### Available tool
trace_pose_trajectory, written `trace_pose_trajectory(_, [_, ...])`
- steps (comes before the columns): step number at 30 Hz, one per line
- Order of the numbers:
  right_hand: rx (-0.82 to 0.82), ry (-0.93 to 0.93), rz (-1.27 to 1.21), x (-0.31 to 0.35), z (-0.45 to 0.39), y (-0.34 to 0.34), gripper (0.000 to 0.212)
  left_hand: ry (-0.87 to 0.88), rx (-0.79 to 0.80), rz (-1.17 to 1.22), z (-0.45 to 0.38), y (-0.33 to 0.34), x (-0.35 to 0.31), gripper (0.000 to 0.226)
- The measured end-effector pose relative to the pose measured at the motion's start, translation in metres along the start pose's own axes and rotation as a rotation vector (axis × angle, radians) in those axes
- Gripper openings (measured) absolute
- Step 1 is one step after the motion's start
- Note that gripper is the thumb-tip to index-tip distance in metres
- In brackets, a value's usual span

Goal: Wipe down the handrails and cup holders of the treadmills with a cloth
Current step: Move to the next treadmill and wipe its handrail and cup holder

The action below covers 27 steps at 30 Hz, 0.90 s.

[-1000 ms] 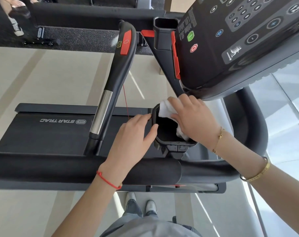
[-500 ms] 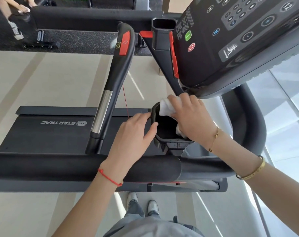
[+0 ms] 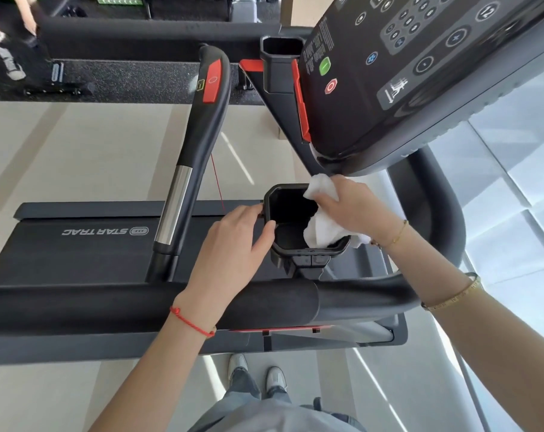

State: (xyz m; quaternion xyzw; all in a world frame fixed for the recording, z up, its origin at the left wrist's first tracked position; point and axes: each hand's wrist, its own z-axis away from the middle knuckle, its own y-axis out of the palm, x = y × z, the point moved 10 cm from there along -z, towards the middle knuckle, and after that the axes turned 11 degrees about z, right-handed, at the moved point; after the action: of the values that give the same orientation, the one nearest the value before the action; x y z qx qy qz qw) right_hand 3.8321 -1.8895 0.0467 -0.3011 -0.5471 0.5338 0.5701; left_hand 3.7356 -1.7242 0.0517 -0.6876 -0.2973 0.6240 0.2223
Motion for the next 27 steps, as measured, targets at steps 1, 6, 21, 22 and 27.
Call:
trace_pose_trajectory(1, [0.003, 0.000, -0.010, 0.000, -0.001, 0.000, 0.044, 0.002, 0.001, 0.001, 0.000, 0.000, -0.001, 0.041])
trace_pose_trajectory(6, [-0.047, 0.101, -0.044, -0.025, 0.034, 0.016, 0.040, 0.005, -0.003, 0.006, 0.000, 0.000, -0.001, 0.039])
trace_pose_trajectory(21, [-0.253, -0.249, 0.146, 0.021, 0.030, -0.007, 0.047, -0.007, 0.008, -0.003, 0.000, 0.002, 0.002, 0.045])
trace_pose_trajectory(22, [-0.255, -0.279, 0.222, 0.026, 0.026, -0.007, 0.046, -0.009, 0.011, -0.005, 0.000, 0.002, 0.002, 0.046])
trace_pose_trajectory(27, [-0.263, -0.576, 0.496, 0.074, 0.014, 0.004, 0.047, -0.005, 0.011, -0.027, 0.000, 0.003, 0.003, 0.045])
